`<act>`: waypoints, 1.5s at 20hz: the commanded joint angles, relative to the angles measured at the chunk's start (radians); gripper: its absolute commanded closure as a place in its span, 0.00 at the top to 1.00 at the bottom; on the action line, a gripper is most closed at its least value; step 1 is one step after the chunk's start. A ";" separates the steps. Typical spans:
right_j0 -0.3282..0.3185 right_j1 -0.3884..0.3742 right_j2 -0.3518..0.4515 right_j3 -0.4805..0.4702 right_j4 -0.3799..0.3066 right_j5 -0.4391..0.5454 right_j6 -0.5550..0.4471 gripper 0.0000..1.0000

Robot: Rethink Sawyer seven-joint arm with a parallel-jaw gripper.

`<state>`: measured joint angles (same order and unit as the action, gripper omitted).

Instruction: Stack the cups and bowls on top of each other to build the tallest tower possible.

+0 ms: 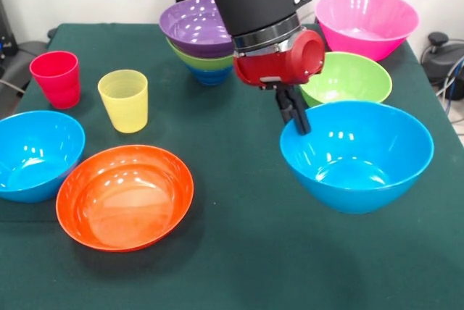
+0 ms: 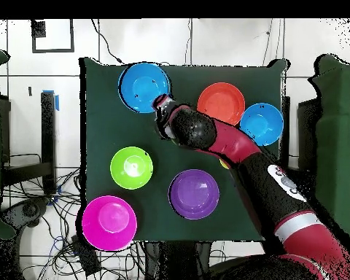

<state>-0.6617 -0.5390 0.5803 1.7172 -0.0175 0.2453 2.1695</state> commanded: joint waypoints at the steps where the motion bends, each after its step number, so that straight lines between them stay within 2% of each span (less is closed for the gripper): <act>1: 0.040 -0.022 0.041 0.026 0.047 0.129 0.073 0.00; 9: 0.057 -0.070 0.021 0.023 0.073 0.208 0.077 0.00; 17: 0.059 -0.127 -0.001 -0.016 0.111 0.338 0.070 0.00; 19: 0.053 -0.161 0.003 0.014 0.120 0.344 0.075 0.00; 24: -0.017 -0.259 0.067 0.142 0.160 0.319 0.069 0.00; 30: -0.056 -0.313 0.100 0.187 0.162 0.324 0.021 0.00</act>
<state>-0.7022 -0.7859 0.6287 1.8180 0.1202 0.4959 2.1695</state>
